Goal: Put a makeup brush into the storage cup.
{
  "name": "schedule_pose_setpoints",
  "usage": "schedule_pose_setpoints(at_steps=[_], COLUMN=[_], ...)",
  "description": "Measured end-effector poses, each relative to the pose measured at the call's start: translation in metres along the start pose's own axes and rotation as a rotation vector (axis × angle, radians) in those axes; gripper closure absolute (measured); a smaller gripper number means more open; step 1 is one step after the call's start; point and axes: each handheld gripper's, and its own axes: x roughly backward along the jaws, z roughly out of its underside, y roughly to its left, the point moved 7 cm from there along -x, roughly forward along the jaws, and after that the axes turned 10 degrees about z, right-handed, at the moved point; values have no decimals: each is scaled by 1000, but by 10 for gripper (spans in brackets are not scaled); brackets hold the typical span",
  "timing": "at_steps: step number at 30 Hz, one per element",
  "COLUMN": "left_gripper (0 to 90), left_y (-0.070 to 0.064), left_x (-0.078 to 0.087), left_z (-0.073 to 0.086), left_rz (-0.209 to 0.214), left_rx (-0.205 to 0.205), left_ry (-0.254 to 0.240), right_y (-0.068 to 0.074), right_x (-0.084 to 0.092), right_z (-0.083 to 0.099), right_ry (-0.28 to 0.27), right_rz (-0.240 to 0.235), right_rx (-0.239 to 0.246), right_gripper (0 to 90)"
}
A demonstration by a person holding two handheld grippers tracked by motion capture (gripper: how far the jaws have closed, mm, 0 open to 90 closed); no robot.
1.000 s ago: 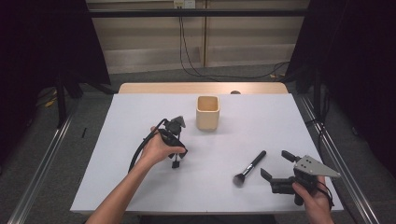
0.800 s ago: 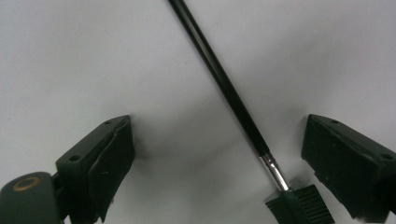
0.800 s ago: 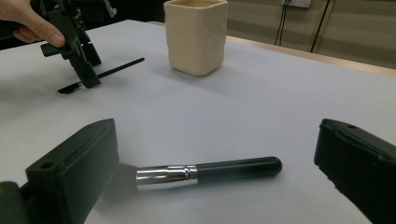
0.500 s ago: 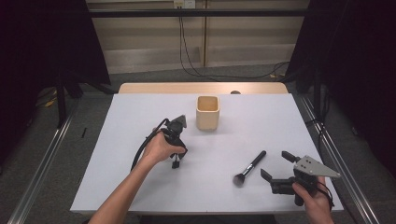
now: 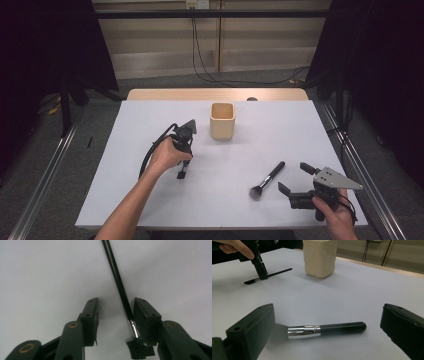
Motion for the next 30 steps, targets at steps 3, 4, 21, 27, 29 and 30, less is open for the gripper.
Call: schedule_pose_setpoints(at_steps=[3, 4, 21, 27, 29, 30], left_gripper=[698, 715, 862, 863, 863, 862], left_y=[0, 0, 4, 5, 7, 7], left_x=[0, 0, 2, 3, 4, 4], left_z=[1, 1, 2, 4, 5, 5], left_rz=[9, 11, 34, 56, 55, 55], left_rx=[-11, -11, -45, -42, -37, -37], left_ry=[-2, -2, 17, -17, -50, -50], right_y=[0, 0, 0, 1, 1, 1], right_x=[0, 0, 1, 0, -1, -1], right_z=[0, 0, 1, 1, 1, 1], right_ry=[1, 1, 7, 8, 8, 8], right_rz=[-2, -3, -4, -5, -8, -8], right_rx=[-2, 1, -1, 0, 0, 0], right_gripper=[0, 0, 0, 0, 0, 0])
